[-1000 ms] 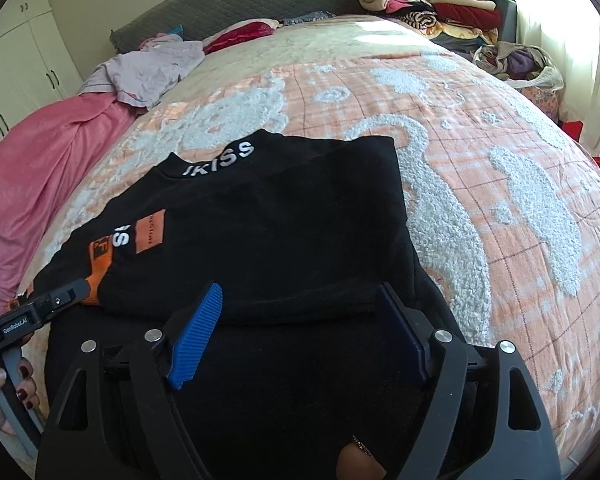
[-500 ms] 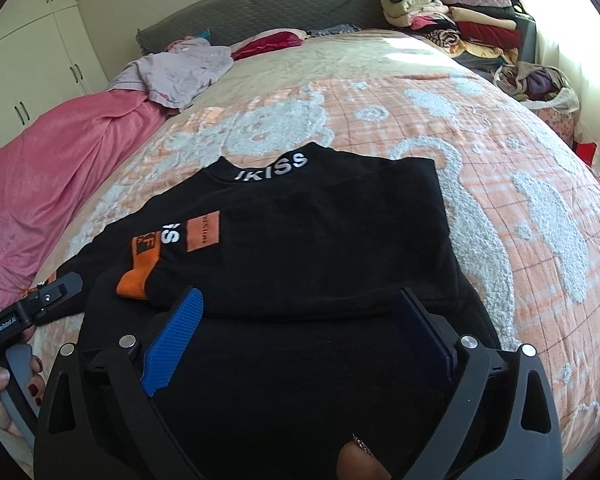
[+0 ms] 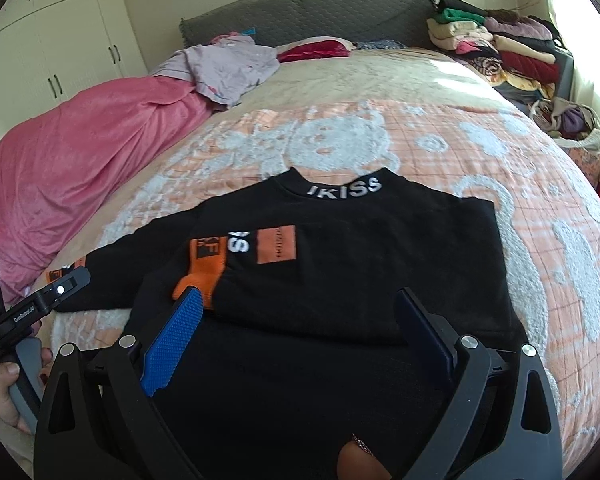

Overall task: Fold small clothes
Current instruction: 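Reach the left gripper to the other sleeve and grasp its orange cuff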

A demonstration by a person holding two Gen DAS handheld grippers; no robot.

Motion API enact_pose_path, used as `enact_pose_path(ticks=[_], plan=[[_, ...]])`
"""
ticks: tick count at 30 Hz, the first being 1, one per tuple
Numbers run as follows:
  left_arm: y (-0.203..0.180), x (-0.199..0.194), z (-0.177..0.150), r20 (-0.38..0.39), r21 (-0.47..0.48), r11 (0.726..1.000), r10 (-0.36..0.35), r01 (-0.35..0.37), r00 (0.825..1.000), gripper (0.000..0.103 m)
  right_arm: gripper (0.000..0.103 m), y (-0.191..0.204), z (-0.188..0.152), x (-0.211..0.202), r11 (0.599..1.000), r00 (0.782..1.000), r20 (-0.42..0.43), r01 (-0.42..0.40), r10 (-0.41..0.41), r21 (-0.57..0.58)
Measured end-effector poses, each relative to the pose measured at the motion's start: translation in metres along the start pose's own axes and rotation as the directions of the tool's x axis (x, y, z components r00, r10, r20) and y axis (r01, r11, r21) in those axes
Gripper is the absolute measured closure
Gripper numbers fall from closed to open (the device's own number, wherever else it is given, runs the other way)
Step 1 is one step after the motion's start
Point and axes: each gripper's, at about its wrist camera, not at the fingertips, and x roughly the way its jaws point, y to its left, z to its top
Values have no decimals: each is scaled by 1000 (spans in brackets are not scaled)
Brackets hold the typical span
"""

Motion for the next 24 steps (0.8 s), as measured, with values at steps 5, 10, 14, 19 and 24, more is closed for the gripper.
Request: enact_pose_path(ticks=[5, 10, 14, 19, 24], plan=[[25, -16, 2, 32, -64, 997, 38, -35, 999, 10, 8, 25, 5, 4, 998, 1000, -5, -28, 28, -47], [49, -32, 1, 70, -116, 989, 104, -96, 992, 10, 8, 50, 7, 10, 995, 998, -18, -57, 56, -85], [69, -42, -1, 86, -153, 977, 161, -146, 983, 10, 8, 70, 6, 13, 990, 996, -28, -91, 88, -112], [88, -56, -2, 103, -203, 963, 202, -178, 974, 10, 8, 96, 4, 18, 980, 991, -50, -129, 123, -152], [106, -70, -2, 121, -238, 943, 268, -234, 956, 10, 8, 124, 0, 26, 969, 987, -76, -157, 144, -192]])
